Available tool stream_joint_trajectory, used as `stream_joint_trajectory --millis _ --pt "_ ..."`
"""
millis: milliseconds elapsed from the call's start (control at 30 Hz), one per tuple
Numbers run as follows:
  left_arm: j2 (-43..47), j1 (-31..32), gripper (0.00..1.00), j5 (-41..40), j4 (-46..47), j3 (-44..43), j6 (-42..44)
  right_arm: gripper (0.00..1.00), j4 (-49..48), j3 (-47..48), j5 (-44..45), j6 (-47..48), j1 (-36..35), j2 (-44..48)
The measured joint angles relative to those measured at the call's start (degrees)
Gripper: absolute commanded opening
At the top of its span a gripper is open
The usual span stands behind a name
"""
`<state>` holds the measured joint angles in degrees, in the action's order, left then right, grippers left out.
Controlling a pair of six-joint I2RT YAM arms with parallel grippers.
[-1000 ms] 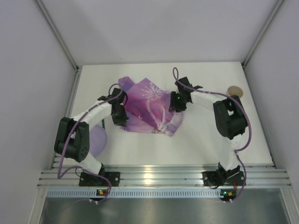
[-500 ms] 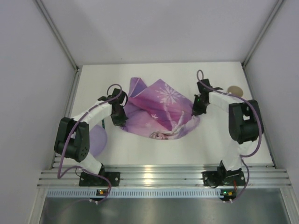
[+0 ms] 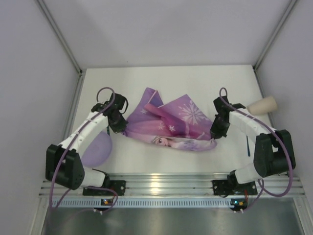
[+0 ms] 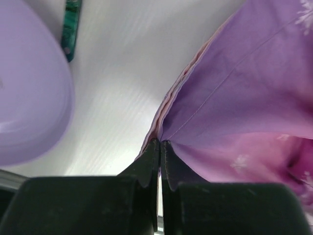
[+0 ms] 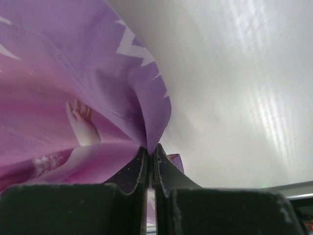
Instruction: Set the dinner table for one person
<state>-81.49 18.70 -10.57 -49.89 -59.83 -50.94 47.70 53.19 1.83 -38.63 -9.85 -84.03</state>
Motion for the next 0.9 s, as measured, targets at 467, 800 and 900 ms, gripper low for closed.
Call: stream_joint_trajectory --millis 467,800,900 --pt "3.9 4.2 0.91 9.5 -8.2 4.6 -2.7 1.0 8.7 1.0 5.6 -1.2 -12.3 0.8" --pt "-7.3 2.5 0.91 3.3 0.2 -14.1 9.8 1.0 7.7 22.2 7.6 5.8 -11.9 -6.4" --pt "-17.6 1.3 0.9 3.0 4.6 -21.0 14.7 1.0 4.4 30.1 5.4 8.9 -11.4 -13.9"
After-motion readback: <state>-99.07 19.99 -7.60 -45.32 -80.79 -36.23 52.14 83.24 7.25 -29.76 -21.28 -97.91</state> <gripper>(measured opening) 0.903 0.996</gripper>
